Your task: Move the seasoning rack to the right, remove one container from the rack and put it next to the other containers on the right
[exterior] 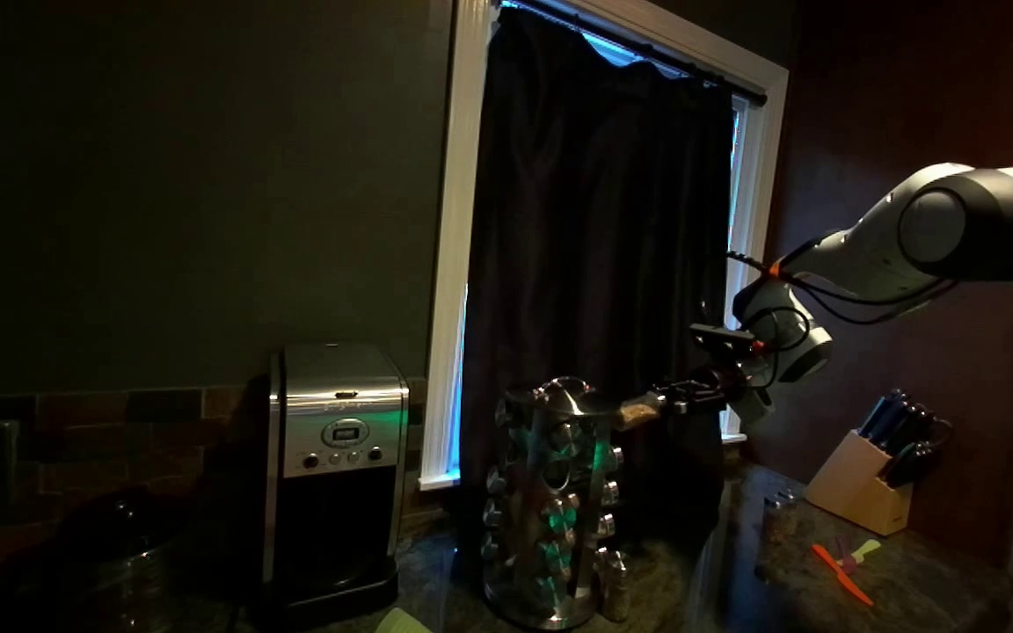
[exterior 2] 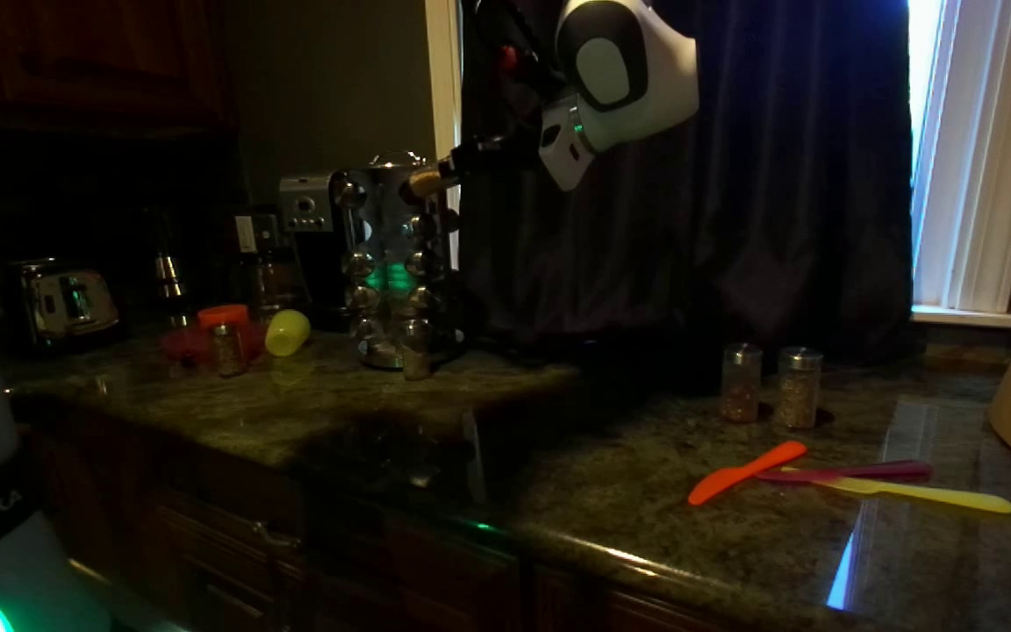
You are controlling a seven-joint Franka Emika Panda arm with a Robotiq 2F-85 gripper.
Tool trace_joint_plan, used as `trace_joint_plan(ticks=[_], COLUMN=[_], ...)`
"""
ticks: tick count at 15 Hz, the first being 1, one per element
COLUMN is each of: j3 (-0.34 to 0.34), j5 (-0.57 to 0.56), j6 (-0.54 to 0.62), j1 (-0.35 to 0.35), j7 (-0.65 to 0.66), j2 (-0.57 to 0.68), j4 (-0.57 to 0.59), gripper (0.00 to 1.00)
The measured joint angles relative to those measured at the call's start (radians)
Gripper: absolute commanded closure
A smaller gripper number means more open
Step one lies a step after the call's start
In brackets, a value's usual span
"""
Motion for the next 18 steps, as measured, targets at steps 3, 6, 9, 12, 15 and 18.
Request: trace_joint_plan(ticks=[3, 6, 9, 12, 15, 18], j3=[-0.010, -0.012, -0.012, -0.012, -0.009, 0.005], j5=[-0.089, -0.221, -0.371, -0.529, -0.681, -0.765], j6=[0.024, 0.084, 0.136, 0.181, 0.244, 0.335], j1=[0.008, 0.018, 0.022, 0.024, 0.033, 0.040], j7=[0.082, 0.158, 0.196, 0.203, 0.196, 0.130], j2=[-0.053, -0.102, -0.131, -0.142, -0.147, -0.152], j4=[0.025, 0.043, 0.058, 0.074, 0.085, 0.084], gripper=[0.76, 0.76, 0.76, 0.76, 0.76, 0.51])
